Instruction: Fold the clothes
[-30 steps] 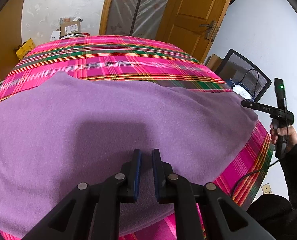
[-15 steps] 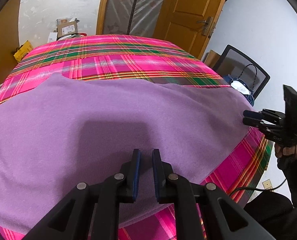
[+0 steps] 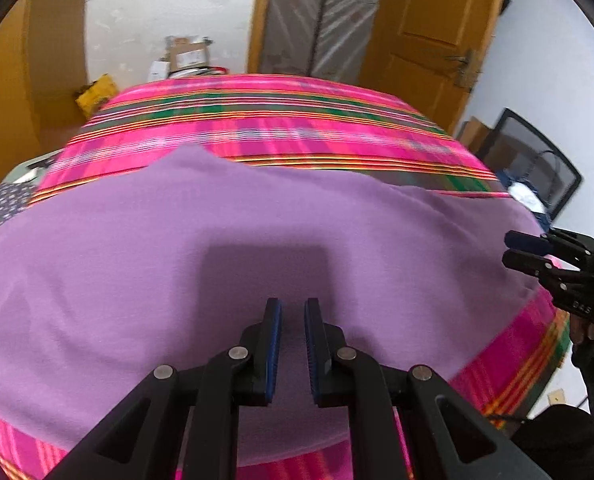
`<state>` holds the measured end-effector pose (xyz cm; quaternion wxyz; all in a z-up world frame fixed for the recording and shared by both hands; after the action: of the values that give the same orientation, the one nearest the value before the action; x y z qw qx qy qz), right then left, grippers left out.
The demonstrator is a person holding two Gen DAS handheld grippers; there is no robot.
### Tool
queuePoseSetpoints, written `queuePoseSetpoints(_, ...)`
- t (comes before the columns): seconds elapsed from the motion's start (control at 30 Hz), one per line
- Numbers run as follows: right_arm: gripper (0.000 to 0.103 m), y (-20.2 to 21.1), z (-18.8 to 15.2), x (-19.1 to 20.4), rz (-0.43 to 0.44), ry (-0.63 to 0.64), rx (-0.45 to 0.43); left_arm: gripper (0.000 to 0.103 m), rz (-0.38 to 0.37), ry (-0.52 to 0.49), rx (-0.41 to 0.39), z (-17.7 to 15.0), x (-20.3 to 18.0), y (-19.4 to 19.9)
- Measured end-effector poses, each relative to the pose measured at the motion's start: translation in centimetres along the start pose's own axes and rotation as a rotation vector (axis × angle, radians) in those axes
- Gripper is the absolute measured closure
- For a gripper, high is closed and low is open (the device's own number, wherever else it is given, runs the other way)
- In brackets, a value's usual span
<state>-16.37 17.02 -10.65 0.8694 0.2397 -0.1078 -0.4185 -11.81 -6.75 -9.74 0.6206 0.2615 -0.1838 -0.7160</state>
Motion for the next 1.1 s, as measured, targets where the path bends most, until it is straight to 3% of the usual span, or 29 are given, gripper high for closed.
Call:
queuePoseSetpoints(0.2,0.072,-2.9,-0.7,2.4,0.032,0.000,0.074,0.092,0.066,0.015,-0.007,-0.3,2.3,0.2)
queuePoseSetpoints(0.33,0.072,-2.9,0.6,2.4,0.023,-0.015,0.054,0.092,0.086,0.020,-0.015,-0.1,3.1,0.4)
queuePoseSetpoints(0.73,0.071,-5.2,4.1,7.5,0.111,0.038,0.031,0.092,0.214,0.060,-0.053,0.7,7.4,1.5)
queuePoseSetpoints(1.1,0.071,-10.0,4.2,9.9,0.124,0.062,0.104,0.092,0.273,0.107,-0.050,0.0,10.4,2.0)
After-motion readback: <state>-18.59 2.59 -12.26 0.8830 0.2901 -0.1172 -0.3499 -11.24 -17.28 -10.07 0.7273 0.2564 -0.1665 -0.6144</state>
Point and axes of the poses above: each gripper's, at about its wrist camera, not at the fingertips, and y roughly against the way its jaws point, x to its left, z to its top, the point moved 9 cm from there along -y, roughly the way its jaws point, and after that the axes turned 14 degrees about -x, right-handed, at the moved point
